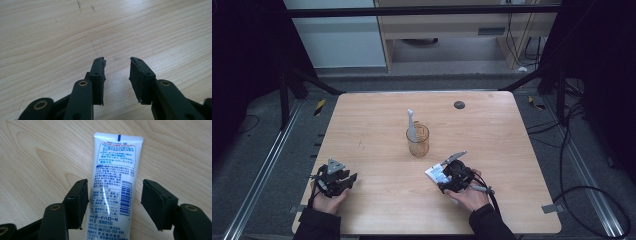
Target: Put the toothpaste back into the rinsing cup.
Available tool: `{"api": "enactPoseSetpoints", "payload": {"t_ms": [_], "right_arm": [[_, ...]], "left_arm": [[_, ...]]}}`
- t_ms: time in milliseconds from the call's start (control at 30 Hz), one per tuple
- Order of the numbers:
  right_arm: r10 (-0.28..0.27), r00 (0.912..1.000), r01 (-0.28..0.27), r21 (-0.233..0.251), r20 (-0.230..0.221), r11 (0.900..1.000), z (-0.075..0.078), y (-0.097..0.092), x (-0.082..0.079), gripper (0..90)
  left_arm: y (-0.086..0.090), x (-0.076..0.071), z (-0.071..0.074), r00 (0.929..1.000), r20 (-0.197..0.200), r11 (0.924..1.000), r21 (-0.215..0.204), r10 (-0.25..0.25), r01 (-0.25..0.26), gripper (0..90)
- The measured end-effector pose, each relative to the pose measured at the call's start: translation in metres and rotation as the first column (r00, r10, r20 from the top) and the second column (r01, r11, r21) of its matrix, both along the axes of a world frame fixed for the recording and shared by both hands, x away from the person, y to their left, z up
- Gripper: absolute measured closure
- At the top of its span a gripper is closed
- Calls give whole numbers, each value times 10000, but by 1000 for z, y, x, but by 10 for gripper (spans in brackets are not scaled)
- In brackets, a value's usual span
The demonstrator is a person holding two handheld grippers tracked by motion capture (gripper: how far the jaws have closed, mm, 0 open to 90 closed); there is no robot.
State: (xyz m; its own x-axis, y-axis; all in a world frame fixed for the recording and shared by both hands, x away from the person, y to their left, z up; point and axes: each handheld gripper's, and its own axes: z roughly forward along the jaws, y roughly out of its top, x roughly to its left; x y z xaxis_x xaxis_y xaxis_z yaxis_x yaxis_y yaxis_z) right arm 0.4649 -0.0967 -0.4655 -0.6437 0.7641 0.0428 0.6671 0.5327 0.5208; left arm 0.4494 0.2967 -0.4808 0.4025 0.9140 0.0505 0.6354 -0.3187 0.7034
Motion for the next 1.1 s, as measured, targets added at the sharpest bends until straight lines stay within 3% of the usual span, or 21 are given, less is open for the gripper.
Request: {"api": "enactPoseSetpoints", "payload": {"t_ms": [333,833,1100], "right_arm": [[-14,9989,7,-156,-475,9999,-7,3,3,406],[-178,9980,148,-491,-608,9987,-12,7,4,421],[-358,9970,334,-346,-689,9988,-10,7,2,531]], "left_arm": [[0,0,0,10000,-42,10000,8,-13,13,637],[-1,1,-1,10000,-54,10000,22,-26,26,638],[-1,1,-1,10000,-62,10000,22,-33,33,638]]}}
